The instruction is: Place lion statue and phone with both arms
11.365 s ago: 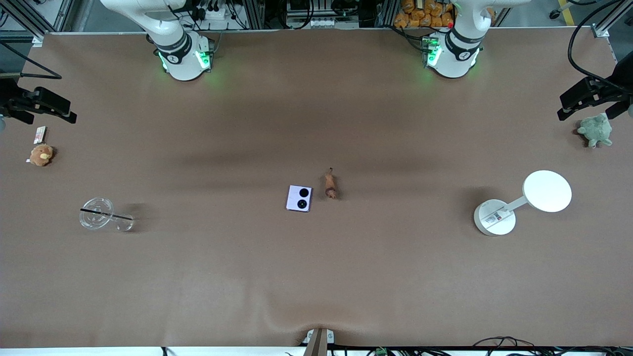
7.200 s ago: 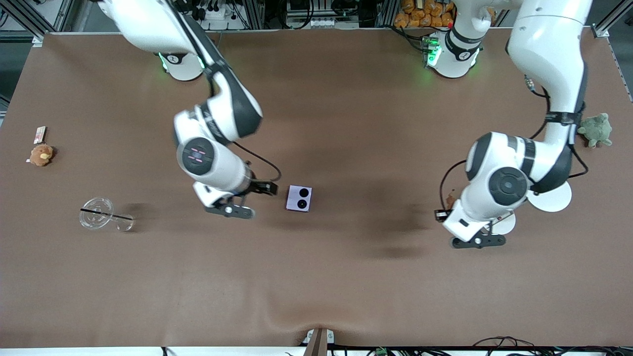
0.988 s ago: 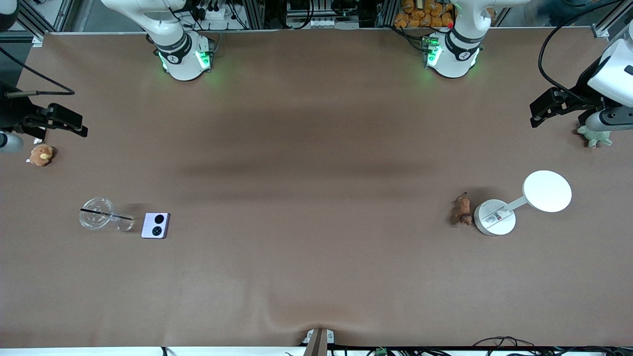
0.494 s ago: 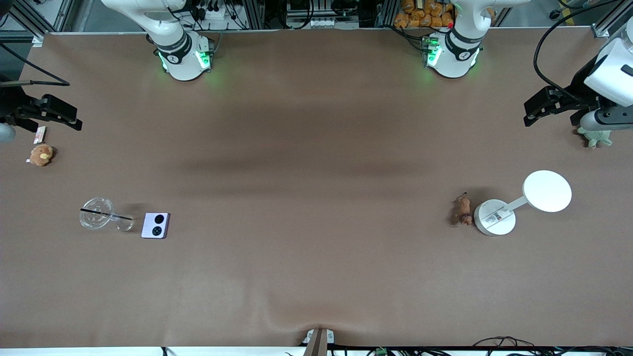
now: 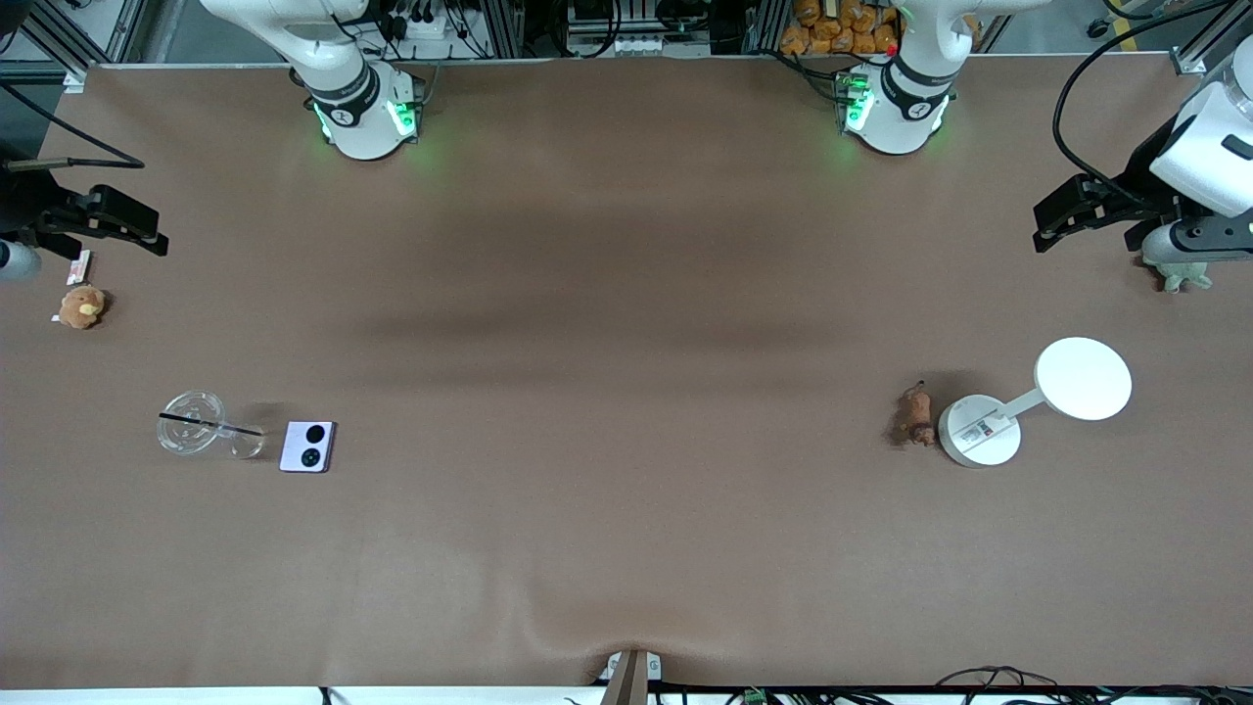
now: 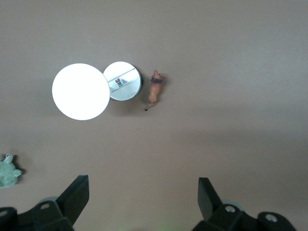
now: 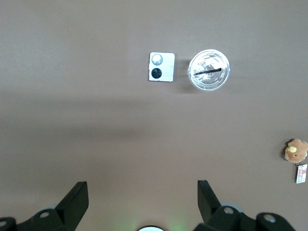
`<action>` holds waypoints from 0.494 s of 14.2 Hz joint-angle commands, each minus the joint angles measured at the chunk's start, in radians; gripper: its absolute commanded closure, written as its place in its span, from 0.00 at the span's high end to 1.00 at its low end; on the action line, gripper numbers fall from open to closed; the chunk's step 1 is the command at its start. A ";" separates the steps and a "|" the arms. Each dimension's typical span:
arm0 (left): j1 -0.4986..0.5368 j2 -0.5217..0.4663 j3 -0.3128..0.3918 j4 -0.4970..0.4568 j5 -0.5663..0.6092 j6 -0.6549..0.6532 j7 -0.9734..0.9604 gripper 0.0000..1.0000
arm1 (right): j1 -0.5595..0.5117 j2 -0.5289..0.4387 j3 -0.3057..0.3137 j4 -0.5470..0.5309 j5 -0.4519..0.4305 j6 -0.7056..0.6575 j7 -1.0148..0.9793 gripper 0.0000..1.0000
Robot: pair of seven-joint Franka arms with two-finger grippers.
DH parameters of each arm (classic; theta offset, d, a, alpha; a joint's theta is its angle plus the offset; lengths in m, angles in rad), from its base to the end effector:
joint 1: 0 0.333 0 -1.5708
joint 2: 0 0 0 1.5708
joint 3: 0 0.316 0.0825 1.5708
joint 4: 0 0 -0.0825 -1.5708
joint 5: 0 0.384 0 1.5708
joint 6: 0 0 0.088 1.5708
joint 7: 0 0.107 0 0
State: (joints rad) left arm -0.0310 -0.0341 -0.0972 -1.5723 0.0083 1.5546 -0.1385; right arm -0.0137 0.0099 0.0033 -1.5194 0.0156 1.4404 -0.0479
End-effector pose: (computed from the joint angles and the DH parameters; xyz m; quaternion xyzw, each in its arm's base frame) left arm 0.5381 -0.0695 0.6410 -0.9999 -0.0053 -0.0088 0.0047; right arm 0.5440 -0.0038 0.6322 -0.9988 -0.0194 0.0442 0.0091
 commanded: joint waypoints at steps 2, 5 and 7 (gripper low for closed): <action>-0.007 0.013 0.004 0.020 -0.001 -0.019 0.014 1.00 | -0.012 -0.022 0.017 -0.013 -0.019 -0.008 0.011 1.00; -0.007 0.016 0.004 0.020 -0.002 -0.019 0.010 1.00 | -0.014 -0.019 0.015 -0.013 -0.019 -0.014 0.011 1.00; -0.007 0.016 0.004 0.020 -0.002 -0.024 0.003 1.00 | -0.015 -0.018 0.015 -0.013 -0.019 -0.014 0.011 1.00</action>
State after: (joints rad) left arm -0.0325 -0.0247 -0.0976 -1.5723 0.0083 1.5542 -0.1385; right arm -0.0137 0.0096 0.0049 -1.5194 0.0151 1.4323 -0.0479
